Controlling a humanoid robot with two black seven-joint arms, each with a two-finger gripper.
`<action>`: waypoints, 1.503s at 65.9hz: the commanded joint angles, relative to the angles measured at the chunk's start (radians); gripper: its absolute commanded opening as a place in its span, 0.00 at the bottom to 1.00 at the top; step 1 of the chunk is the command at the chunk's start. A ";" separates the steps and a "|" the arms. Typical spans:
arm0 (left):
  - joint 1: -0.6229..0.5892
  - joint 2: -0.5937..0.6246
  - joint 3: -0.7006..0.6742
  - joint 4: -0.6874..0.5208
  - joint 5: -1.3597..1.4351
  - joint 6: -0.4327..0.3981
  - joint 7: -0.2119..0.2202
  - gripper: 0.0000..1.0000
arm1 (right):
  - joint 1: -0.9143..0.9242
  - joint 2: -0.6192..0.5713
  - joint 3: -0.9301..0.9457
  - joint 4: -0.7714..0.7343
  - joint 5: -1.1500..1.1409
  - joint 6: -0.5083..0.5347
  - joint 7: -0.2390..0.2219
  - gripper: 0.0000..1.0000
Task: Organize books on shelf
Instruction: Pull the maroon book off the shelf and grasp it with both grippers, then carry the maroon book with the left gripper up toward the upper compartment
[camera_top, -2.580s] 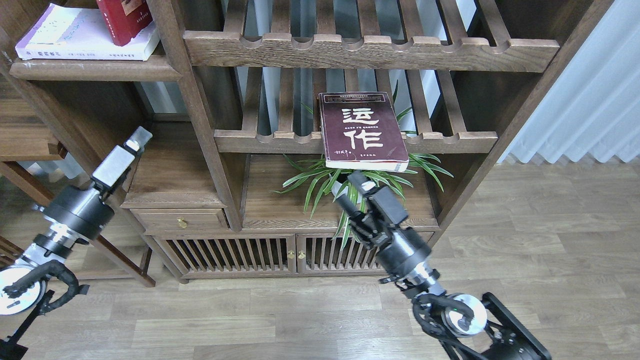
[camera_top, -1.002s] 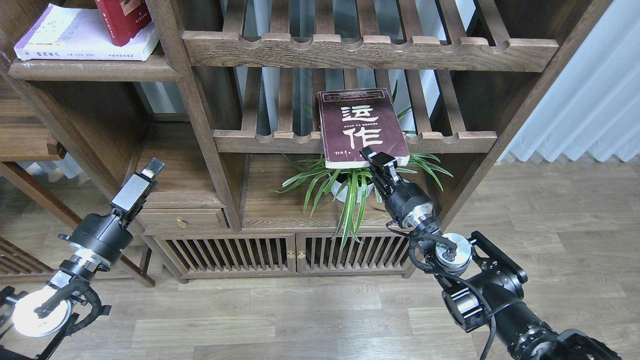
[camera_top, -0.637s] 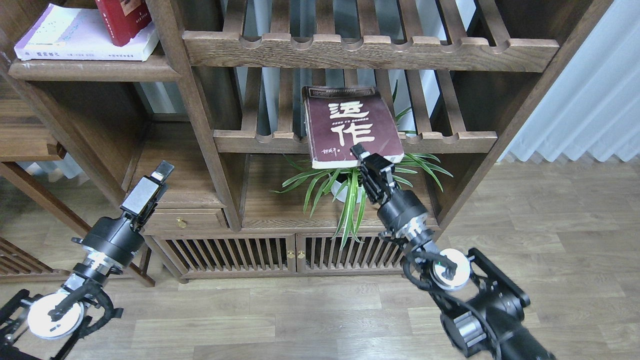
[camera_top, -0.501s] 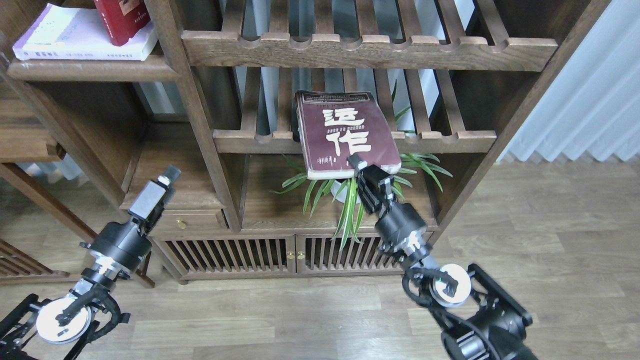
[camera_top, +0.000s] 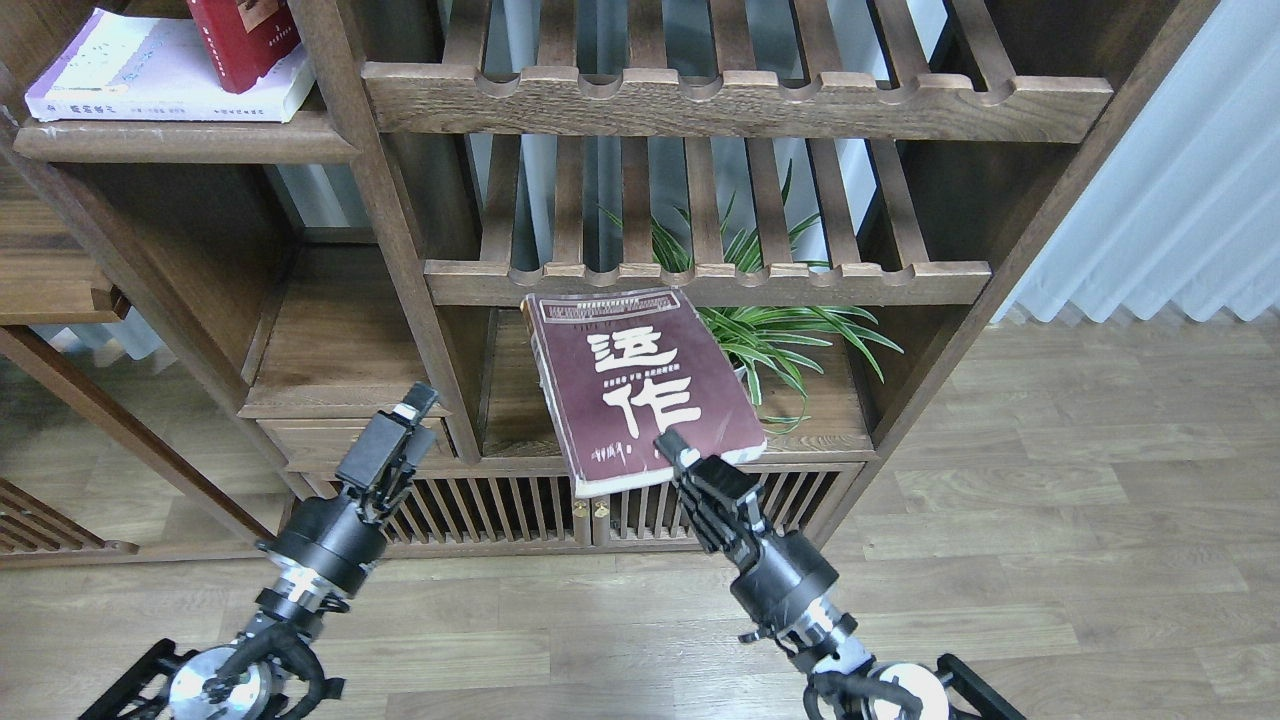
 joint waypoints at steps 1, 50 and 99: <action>-0.001 -0.018 0.031 0.015 -0.002 0.000 -0.005 0.96 | -0.009 0.000 -0.019 0.002 0.000 0.000 -0.010 0.04; -0.007 -0.072 0.100 0.038 -0.063 0.000 -0.003 0.41 | -0.044 0.000 -0.074 0.059 -0.016 0.000 -0.027 0.04; 0.003 -0.051 0.077 0.009 -0.065 0.000 0.006 0.08 | -0.055 0.000 -0.114 0.059 -0.117 0.000 -0.031 0.99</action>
